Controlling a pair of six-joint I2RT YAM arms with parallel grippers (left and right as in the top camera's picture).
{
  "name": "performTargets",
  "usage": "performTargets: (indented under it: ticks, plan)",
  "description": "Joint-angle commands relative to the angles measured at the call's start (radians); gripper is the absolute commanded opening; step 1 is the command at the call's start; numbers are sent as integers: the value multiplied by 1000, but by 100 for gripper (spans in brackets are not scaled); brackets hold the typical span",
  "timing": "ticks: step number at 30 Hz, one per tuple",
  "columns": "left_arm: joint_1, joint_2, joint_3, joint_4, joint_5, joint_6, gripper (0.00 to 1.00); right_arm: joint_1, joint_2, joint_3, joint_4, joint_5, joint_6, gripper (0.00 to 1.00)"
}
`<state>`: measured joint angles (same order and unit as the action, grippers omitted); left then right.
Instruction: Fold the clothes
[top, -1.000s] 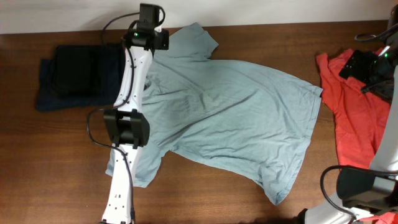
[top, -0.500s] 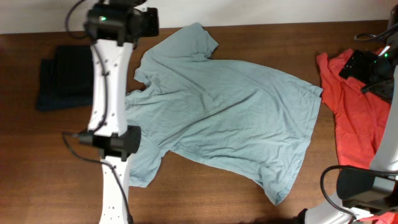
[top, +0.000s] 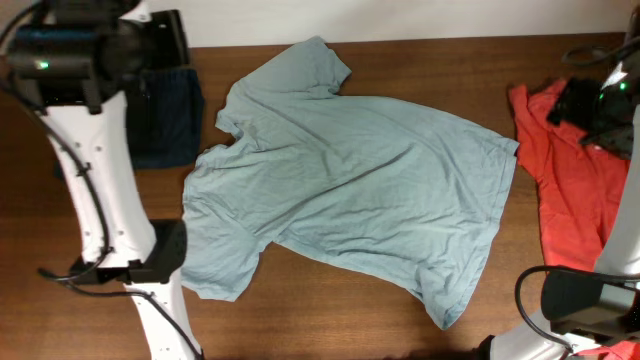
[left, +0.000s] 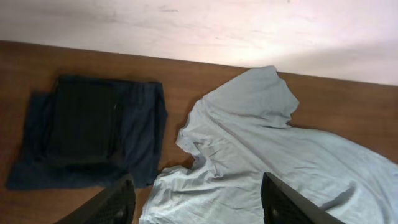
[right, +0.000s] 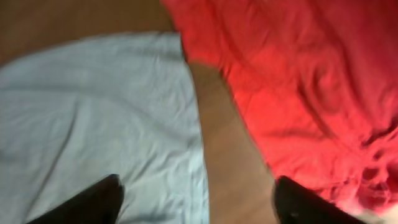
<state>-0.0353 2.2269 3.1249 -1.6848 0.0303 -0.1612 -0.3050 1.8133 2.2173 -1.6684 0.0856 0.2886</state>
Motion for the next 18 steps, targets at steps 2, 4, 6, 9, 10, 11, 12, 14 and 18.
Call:
performTargets:
  ticks: [2, 4, 6, 9, 10, 11, 12, 14, 18]
  plan:
    - [45, -59, -48, -3, 101, 39, 68, 17, -22, -8, -31, -98, -75, 76]
    - [46, -115, -128, -3, 90, 39, 71, 31, -66, -27, -31, -132, -75, 76]
    - [46, -185, -236, -3, 46, 38, 72, 46, -119, -66, -31, -146, -70, 76]
    - [45, -304, -428, -3, 17, -5, 73, 86, -233, -170, -31, -145, -63, 76]
    - [44, -348, -507, -3, 18, -21, 73, 99, -269, -208, -30, -145, -62, 76]
    - [40, -381, -572, -3, 18, -29, 74, 113, -303, -249, -30, -143, -54, 76]
    - [32, -417, -650, -3, 17, -29, 74, 129, -338, -298, -30, -138, -44, 76]
    - [13, -472, -796, -3, 14, -30, 76, 153, -388, -380, -30, -137, -44, 76]
    - [-8, -536, -1062, 5, 7, -82, 80, 196, -469, -600, 6, -138, -44, 76]
